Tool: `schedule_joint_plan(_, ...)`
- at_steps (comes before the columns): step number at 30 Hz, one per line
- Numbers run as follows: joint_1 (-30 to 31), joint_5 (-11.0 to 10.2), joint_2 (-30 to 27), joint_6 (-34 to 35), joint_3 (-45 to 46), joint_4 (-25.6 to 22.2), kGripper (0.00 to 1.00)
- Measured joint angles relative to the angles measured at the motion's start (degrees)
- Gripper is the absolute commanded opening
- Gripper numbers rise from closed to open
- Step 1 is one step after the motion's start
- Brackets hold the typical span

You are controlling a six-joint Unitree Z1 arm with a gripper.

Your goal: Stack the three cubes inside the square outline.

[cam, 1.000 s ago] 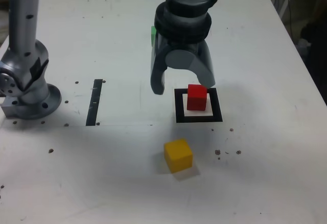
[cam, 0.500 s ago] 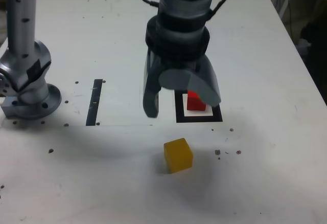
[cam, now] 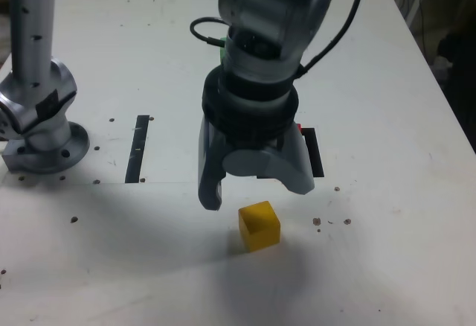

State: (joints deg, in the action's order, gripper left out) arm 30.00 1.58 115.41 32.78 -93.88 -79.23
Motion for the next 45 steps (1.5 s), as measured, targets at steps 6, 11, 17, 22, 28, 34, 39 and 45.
schedule_joint_plan(6, 0.0, 1.17, 0.83, -0.61, 3.41, 5.81, 0.99)
schedule_joint_plan(11, -0.16, 2.0, 0.91, -0.62, 5.82, 8.86, 0.99)
schedule_joint_plan(17, -1.66, 2.43, 1.05, -0.92, 9.93, 12.81, 0.99)
schedule_joint_plan(22, -2.55, 2.68, 2.52, -1.58, 12.35, 17.52, 0.96)
schedule_joint_plan(28, -2.95, 3.72, 3.92, -1.65, 12.47, 18.19, 0.87)
schedule_joint_plan(34, -3.59, 4.08, 3.97, -1.57, 12.19, 15.97, 0.59)
schedule_joint_plan(39, -3.62, 3.18, 3.98, -0.11, 11.41, 15.85, 0.34)
schedule_joint_plan(45, -3.62, 3.02, 4.5, 0.29, 10.64, 16.0, 0.31)
